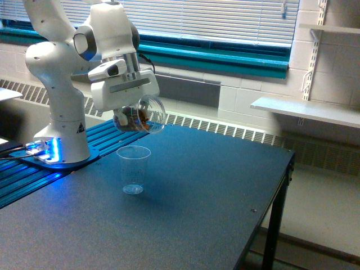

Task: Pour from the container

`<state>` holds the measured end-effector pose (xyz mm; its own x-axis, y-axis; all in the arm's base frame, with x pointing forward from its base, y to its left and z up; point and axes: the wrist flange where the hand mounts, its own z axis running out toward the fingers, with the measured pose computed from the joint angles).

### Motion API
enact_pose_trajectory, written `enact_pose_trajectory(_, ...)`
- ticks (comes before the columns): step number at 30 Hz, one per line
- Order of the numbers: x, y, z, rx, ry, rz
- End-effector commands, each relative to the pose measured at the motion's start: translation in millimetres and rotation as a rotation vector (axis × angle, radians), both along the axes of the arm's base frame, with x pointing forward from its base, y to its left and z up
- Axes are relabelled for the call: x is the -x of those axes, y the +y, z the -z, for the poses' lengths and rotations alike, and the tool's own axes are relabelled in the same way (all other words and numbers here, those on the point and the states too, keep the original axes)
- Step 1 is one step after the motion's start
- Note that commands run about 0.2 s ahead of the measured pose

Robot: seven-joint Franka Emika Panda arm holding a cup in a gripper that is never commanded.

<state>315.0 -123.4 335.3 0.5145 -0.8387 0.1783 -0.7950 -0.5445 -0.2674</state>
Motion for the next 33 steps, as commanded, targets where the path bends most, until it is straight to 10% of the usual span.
enact_pose_trajectory(1, 5, 4, 8.7, -0.004, 0.014, -0.012)
enact_pose_trajectory(6, -6, 12, -3.5, 0.028, -0.016, -0.046)
enact_pose_trajectory(8, -35, 42, -4.2, 0.017, 0.064, 0.082)
enact_pose_trajectory(24, -121, 78, -49.0, 0.069, -0.048, -0.057)
enact_pose_trajectory(33, -128, 78, -76.1, 0.086, -0.102, -0.051)
